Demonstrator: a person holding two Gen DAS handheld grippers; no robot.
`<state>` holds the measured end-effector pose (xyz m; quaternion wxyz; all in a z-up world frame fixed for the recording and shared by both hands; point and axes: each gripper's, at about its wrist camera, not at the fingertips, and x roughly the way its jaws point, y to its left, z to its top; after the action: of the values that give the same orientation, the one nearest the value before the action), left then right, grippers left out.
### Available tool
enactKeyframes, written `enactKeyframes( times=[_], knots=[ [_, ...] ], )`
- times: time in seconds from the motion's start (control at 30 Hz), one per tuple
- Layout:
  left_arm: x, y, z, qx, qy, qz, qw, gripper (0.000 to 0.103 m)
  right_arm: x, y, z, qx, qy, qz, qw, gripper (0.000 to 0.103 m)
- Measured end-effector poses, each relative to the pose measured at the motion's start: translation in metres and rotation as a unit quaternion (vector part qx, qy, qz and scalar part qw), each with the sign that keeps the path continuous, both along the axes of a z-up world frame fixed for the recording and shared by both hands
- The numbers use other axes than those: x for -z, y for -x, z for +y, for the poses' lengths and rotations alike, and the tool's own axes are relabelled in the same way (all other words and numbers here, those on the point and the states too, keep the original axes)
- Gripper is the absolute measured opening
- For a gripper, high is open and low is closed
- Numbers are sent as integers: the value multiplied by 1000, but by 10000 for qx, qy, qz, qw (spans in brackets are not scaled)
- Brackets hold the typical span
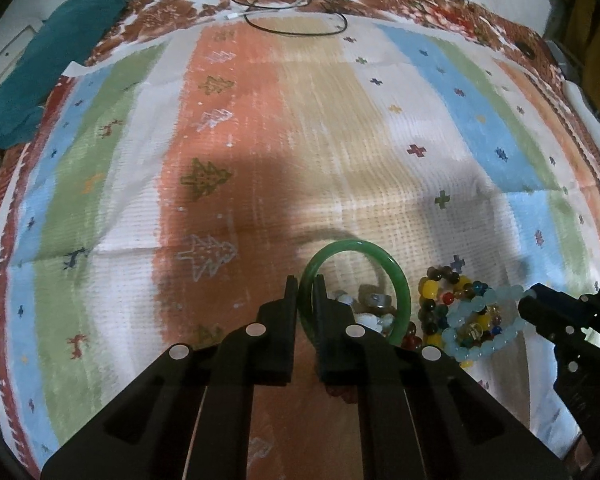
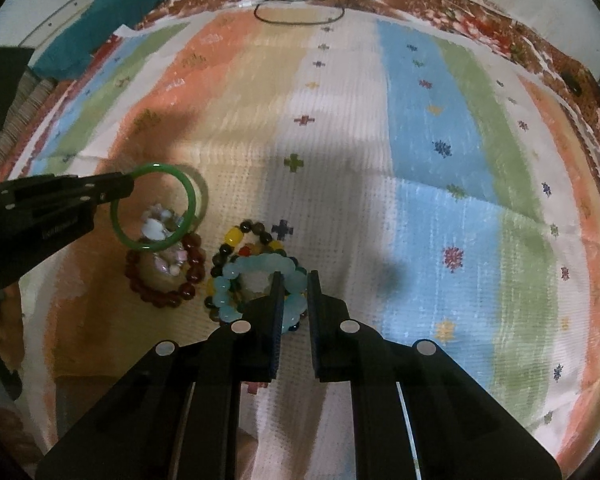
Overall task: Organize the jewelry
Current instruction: 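Grasp the green jade bangle with the left tool while the right tool grasps the light-blue bead bracelet, then carry the bangle with the left tool while the right tool carries the blue bracelet to the tin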
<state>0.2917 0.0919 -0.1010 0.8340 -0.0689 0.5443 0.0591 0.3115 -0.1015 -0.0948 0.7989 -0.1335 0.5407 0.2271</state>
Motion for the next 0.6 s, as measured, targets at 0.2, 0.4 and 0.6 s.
enactKeyframes(
  times=[0.2, 0.4, 0.6],
  knots=[
    [-13, 12, 6, -127, 42, -105, 9999, 7, -16, 8, 0, -33, -152, -167, 9997, 12],
    [-29, 26, 9, -264, 110, -258, 9993, 7, -27, 14, -4, 16, -290, -276, 9992, 12],
    [-43, 41, 2, -214, 45, -369, 9991, 7, -37, 20, -7, 33, -368, -381, 9986, 12]
  ],
)
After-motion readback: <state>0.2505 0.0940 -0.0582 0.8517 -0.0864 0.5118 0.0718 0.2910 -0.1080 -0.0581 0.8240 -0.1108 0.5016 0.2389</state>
